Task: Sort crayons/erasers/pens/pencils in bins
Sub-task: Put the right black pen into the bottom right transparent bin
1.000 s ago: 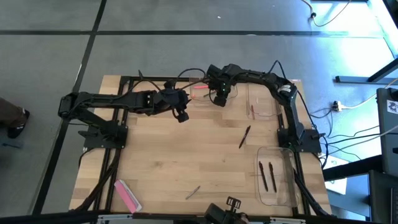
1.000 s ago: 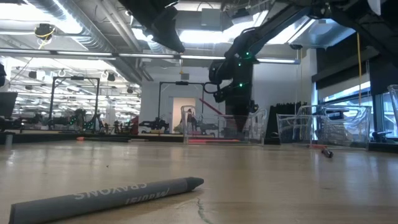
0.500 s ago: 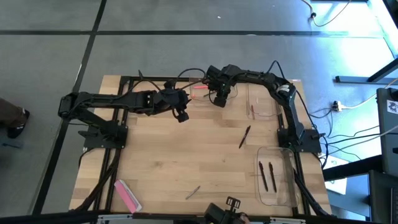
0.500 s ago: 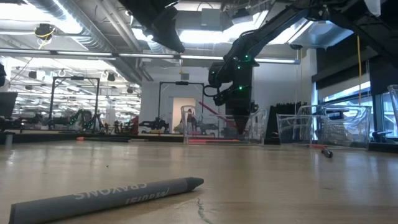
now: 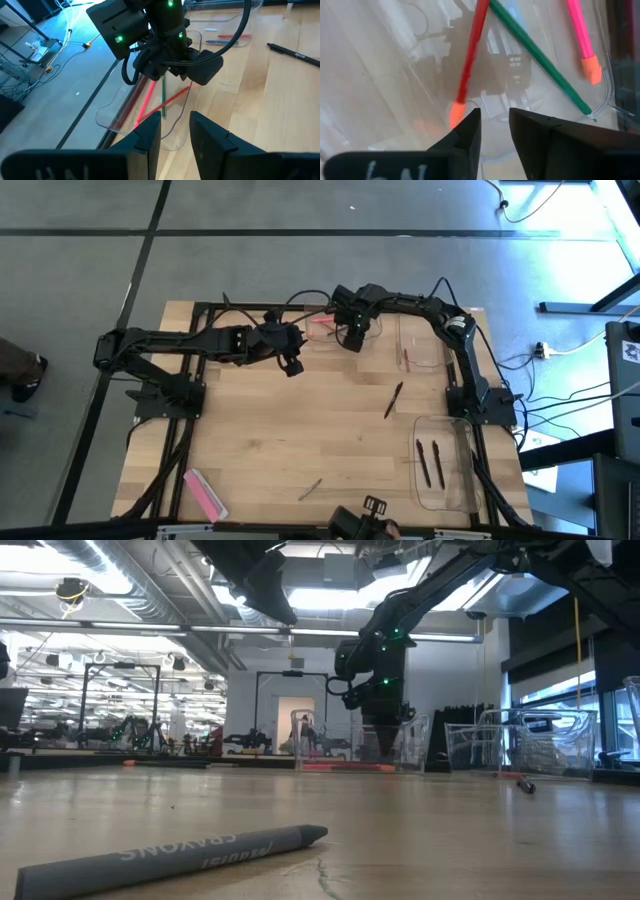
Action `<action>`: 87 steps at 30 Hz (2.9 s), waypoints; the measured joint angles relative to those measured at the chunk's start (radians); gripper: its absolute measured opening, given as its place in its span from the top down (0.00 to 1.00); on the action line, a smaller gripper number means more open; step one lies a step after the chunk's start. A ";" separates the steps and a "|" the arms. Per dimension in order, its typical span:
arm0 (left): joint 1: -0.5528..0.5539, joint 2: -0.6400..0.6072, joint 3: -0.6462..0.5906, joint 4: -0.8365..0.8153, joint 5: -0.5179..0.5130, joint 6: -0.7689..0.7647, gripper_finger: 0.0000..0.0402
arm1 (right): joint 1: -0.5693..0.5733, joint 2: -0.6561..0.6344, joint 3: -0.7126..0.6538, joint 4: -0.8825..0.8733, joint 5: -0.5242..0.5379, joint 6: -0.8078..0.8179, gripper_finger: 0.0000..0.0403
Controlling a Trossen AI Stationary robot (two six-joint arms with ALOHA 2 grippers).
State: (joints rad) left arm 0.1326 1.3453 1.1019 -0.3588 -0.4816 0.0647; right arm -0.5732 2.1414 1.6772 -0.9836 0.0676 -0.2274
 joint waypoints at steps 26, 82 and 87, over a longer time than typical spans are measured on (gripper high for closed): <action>0.111 0.000 0.000 -0.143 0.003 -0.170 0.77 | 0.081 -0.281 0.000 -0.093 0.015 0.105 0.72; 0.029 0.000 0.000 -0.148 0.502 0.259 0.77 | 0.581 -0.584 -0.539 -0.108 0.150 1.844 0.72; 0.029 0.000 0.000 -0.148 0.502 0.261 0.77 | 0.591 -0.514 -0.539 -0.116 0.100 1.932 0.72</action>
State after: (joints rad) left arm 0.1619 1.3457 1.1023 -0.5072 0.0203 0.3254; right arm 0.0181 1.6271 1.1378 -1.0996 0.1680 1.7042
